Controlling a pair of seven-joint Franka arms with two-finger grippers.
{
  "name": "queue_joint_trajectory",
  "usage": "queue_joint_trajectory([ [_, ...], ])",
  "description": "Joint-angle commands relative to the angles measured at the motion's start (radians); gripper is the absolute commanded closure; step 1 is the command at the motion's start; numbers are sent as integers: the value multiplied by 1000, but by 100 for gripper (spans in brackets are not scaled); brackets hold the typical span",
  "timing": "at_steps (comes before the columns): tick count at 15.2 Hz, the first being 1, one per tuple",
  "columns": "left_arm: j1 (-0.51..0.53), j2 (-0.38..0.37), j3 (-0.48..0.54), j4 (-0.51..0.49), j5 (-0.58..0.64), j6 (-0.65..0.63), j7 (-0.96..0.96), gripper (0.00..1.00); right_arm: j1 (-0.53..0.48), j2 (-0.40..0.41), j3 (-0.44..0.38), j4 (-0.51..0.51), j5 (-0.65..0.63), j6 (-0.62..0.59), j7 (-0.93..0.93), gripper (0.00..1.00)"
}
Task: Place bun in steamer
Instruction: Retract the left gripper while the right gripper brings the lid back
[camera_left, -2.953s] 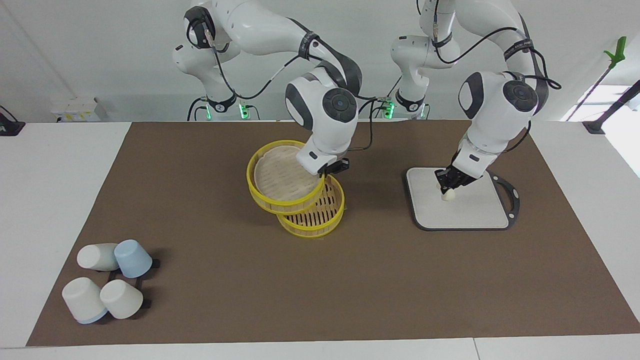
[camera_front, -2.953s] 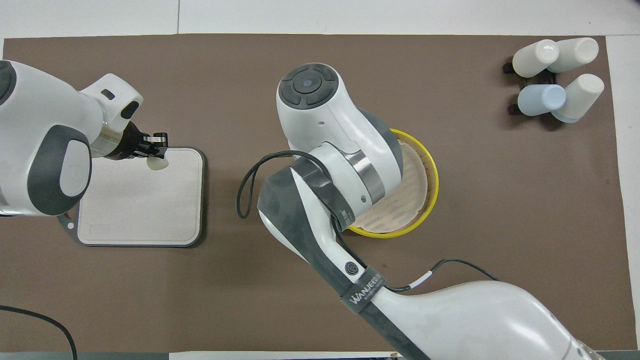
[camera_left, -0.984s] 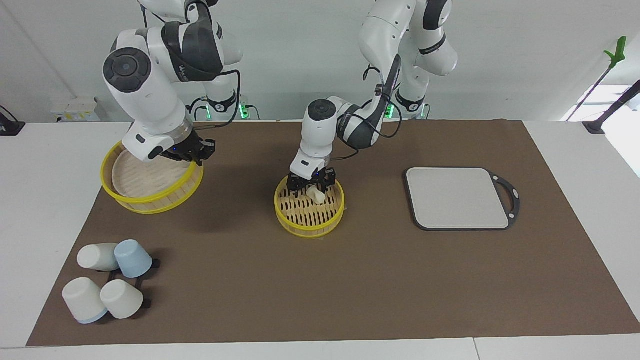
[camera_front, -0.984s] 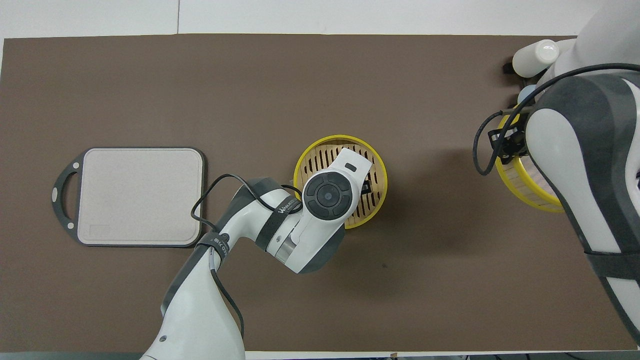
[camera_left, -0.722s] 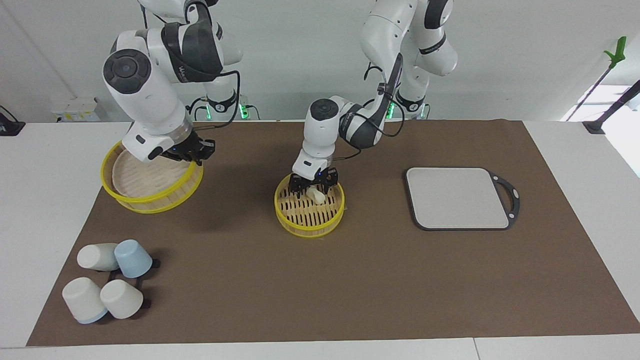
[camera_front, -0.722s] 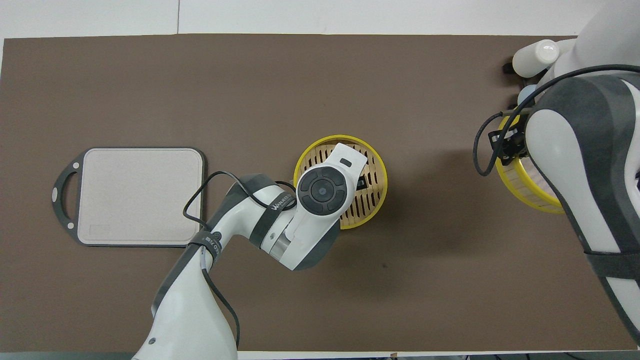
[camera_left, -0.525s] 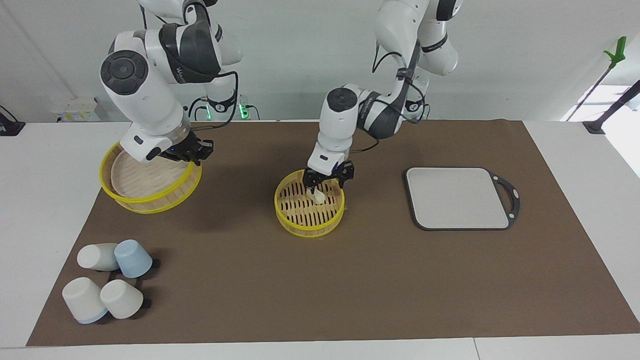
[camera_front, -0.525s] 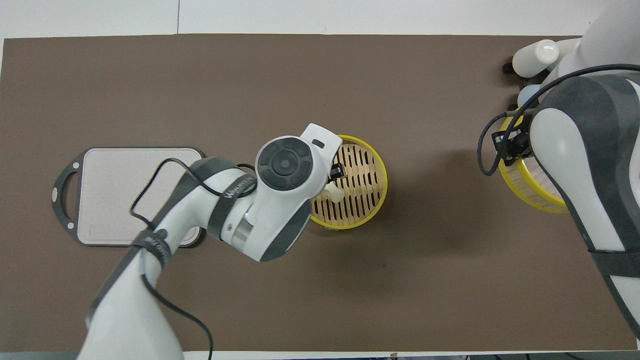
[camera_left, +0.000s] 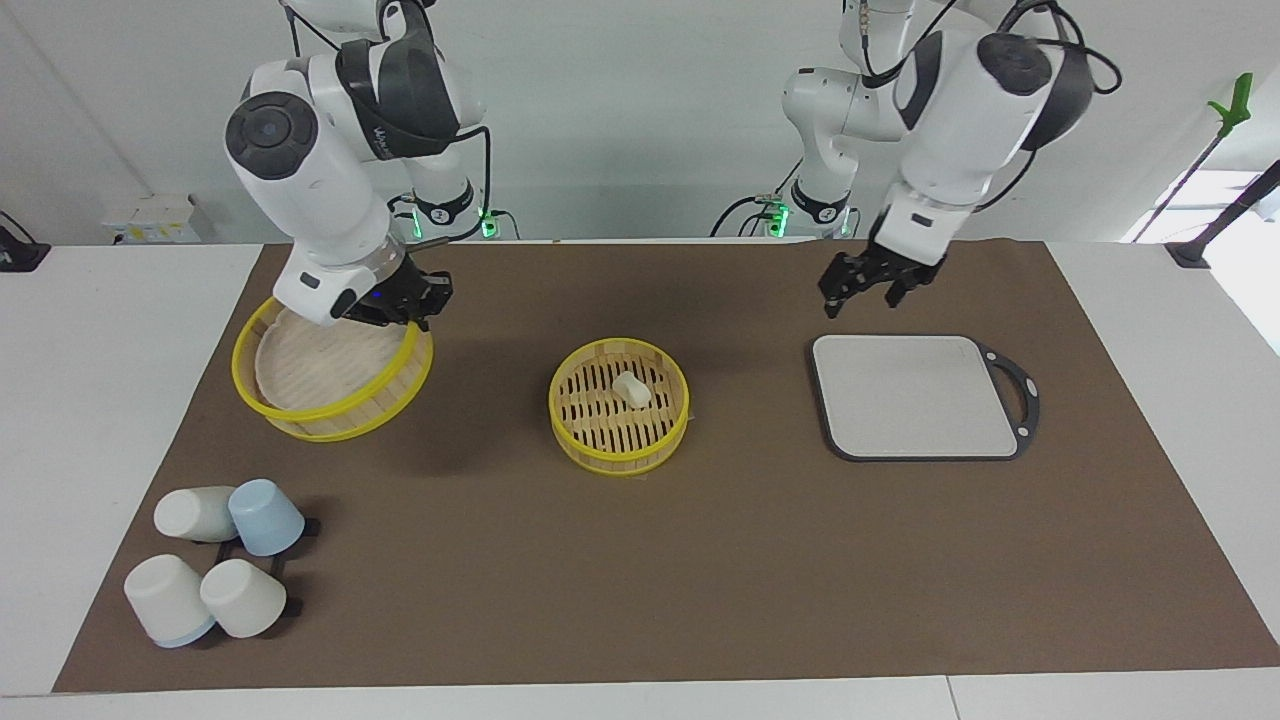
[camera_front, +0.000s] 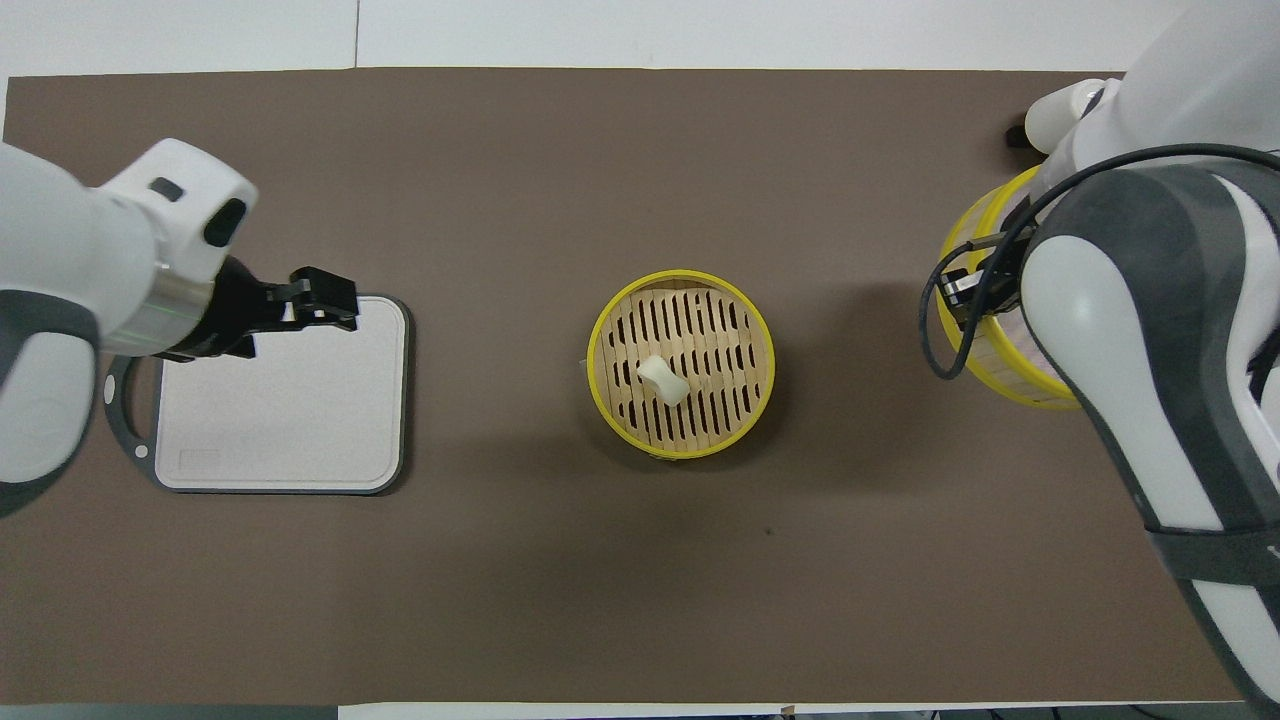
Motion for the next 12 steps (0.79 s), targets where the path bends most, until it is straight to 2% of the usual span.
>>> queue_joint_trajectory([
  [1,133,0,-18,40,36,-76,202,0,38,-40,5,-48,54,69,47,100],
  [4,207,-3,-18,54,43,-114,336,0,123,-69,3,-143,56,231,221,100],
  [6,222,-2,-18,82,44,-149,373,0,155,-70,5,-181,54,322,251,100],
  [9,222,-2,-16,85,75,-162,375,0,221,-43,6,-186,66,353,254,100],
  [12,219,9,-18,132,79,-200,376,0,249,-6,6,-195,192,331,364,100],
])
